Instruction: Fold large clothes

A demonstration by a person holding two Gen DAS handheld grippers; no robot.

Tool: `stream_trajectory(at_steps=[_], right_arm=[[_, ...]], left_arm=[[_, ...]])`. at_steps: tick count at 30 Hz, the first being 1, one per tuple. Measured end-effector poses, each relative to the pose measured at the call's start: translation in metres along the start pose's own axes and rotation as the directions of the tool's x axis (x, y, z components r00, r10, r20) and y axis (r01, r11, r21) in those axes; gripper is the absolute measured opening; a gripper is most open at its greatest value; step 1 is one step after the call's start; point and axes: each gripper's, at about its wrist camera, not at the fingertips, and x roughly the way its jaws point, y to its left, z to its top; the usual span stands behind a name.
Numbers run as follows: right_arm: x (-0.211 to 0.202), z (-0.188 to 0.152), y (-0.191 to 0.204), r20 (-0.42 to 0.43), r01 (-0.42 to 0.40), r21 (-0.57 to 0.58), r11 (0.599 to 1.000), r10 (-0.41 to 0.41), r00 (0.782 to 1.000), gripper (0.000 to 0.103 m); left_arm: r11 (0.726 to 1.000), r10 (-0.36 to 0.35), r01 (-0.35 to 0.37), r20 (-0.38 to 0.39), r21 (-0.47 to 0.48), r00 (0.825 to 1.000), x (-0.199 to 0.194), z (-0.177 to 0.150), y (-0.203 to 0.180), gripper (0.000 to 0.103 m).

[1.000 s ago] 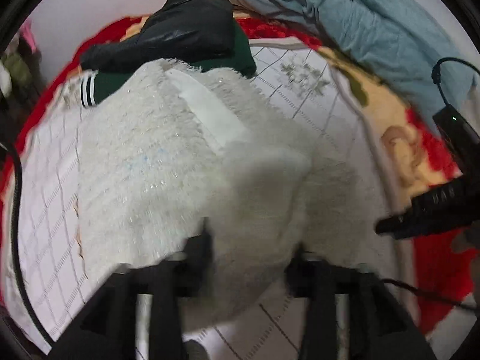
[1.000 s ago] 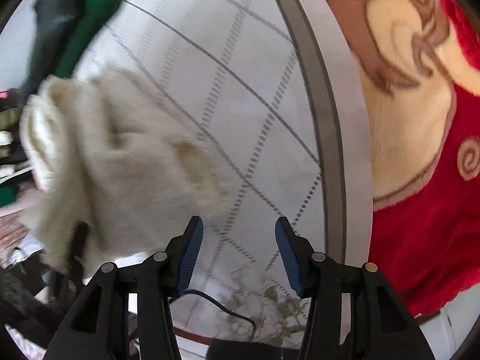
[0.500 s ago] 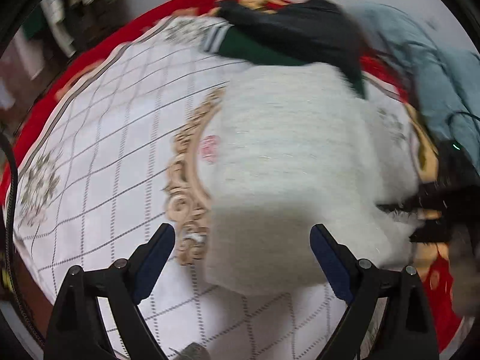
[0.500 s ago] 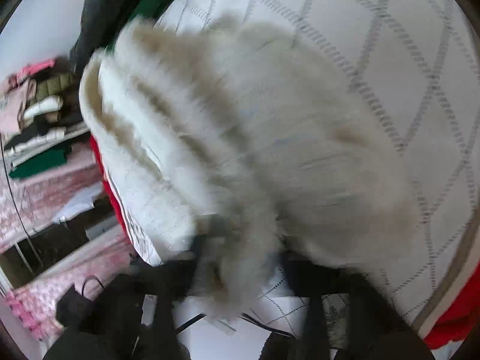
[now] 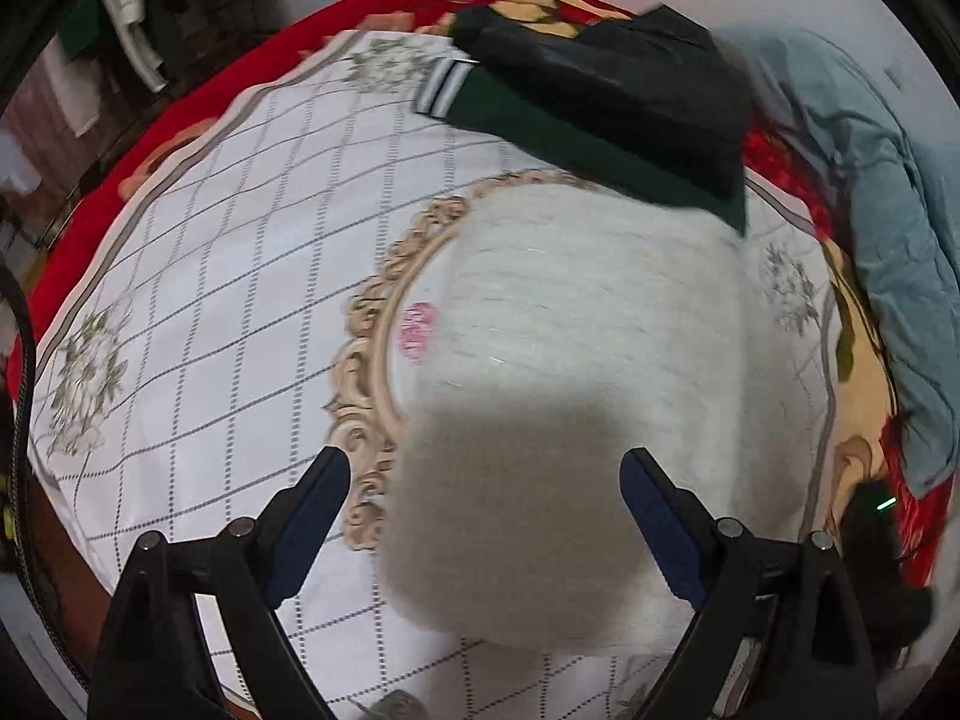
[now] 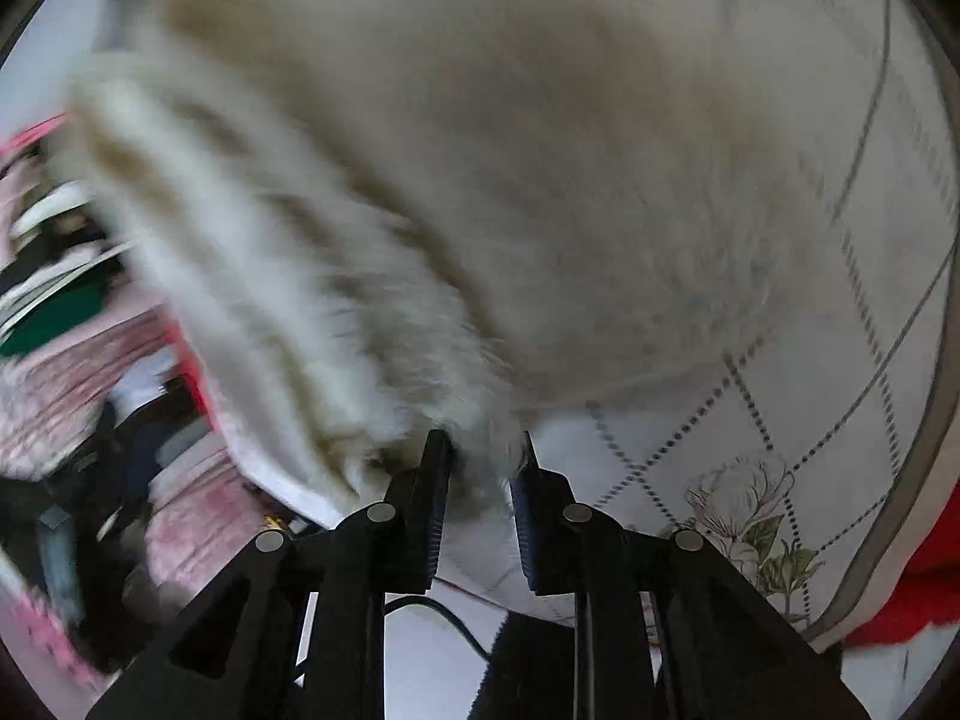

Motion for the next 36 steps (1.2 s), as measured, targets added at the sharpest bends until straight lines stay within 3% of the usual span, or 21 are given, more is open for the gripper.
stream_trajectory(at_steps=[1,3,4,6,8,11,13,15,16,17,19,21,25,26,29,31,34,35,36], right_arm=[[-0.013,-0.002,0.003,0.029,-0.026,-0.017,1.000,0.027,0.999,0.024],[-0.046,-0.004,0.006,0.123,-0.032,-0.049,0.998,0.038,0.992,0.056],[-0.058,-0.004,0.005,0.167,-0.015,-0.058,0.998,0.024,0.986,0.062],[-0.082,0.001,-0.001,0.254,0.038,-0.068,0.997,-0.020,0.967,0.065],[-0.094,0.017,-0.013,0.275,0.042,-0.050,0.998,-0.027,0.961,0.065],[-0.100,0.039,-0.019,0.282,-0.132,-0.026,0.991,0.134,0.950,0.065],[-0.089,0.059,-0.004,0.281,-0.133,-0.071,0.989,0.147,0.948,0.061],[-0.068,0.076,0.009,0.260,-0.035,-0.079,0.996,0.054,0.964,0.016],[-0.051,0.084,0.015,0.240,0.033,-0.058,0.998,-0.018,0.971,0.014],[-0.029,0.088,0.015,0.222,0.122,-0.022,0.992,-0.114,0.968,0.002],[0.002,0.090,0.001,0.195,0.223,0.025,0.974,-0.224,0.955,0.000],[0.012,0.095,-0.004,0.194,0.227,0.045,0.973,-0.231,0.953,0.000],[-0.005,0.092,0.021,0.176,0.249,0.042,0.968,-0.252,0.952,0.000],[-0.009,0.094,0.031,0.184,0.235,0.036,0.971,-0.238,0.954,0.005],[-0.040,0.080,0.059,0.259,0.184,-0.001,0.983,-0.177,0.950,0.005],[-0.057,0.075,0.085,0.297,0.110,-0.034,0.993,-0.095,0.950,0.005],[-0.054,0.082,0.129,0.243,-0.051,-0.091,0.995,0.071,0.967,0.005],[-0.044,0.088,0.149,0.201,-0.076,-0.120,0.990,0.099,0.974,0.005],[-0.032,0.092,0.168,0.183,-0.028,-0.146,0.989,0.055,0.982,0.006]], left_arm=[[1.000,-0.005,0.005,-0.011,0.008,1.000,0.002,0.000,-0.005,0.092],[1.000,-0.014,0.014,-0.040,0.017,0.999,0.011,0.003,-0.014,0.092],[1.000,-0.013,0.013,-0.054,0.016,0.998,0.015,0.005,-0.018,0.092],[0.999,-0.036,0.036,-0.067,-0.001,0.997,0.020,0.013,-0.023,0.092],[0.998,-0.059,0.059,-0.065,-0.003,0.996,0.022,0.021,-0.032,0.092],[0.998,-0.060,0.062,-0.049,0.026,0.997,0.022,0.031,-0.043,0.092],[0.998,-0.048,0.050,-0.039,0.046,0.998,0.023,0.036,-0.045,0.092],[0.998,-0.026,0.029,-0.040,0.061,0.999,0.025,0.038,-0.043,0.092],[0.998,-0.014,0.017,-0.042,0.063,0.999,0.027,0.039,-0.041,0.092],[0.998,-0.003,0.006,-0.047,0.062,0.999,0.029,0.038,-0.038,0.092],[0.999,0.023,-0.020,-0.062,0.050,0.998,0.033,0.037,-0.029,0.092],[0.998,0.051,-0.048,-0.074,0.038,0.996,0.034,0.036,-0.019,0.092],[0.991,0.136,-0.136,-0.059,0.006,0.989,0.030,0.036,0.010,0.092],[0.988,0.154,-0.154,-0.058,-0.004,0.986,0.029,0.036,0.017,0.092],[0.977,0.195,-0.200,-0.066,-0.070,0.979,0.029,0.037,0.045,0.092],[0.971,0.205,-0.212,-0.069,-0.111,0.976,0.029,0.036,0.059,0.092],[0.962,0.218,-0.227,-0.074,-0.153,0.973,0.030,0.036,0.075,0.092],[0.960,0.222,-0.231,-0.074,-0.160,0.972,0.030,0.036,0.078,0.092],[0.958,0.223,-0.232,-0.076,-0.169,0.972,0.030,0.037,0.081,0.092]])
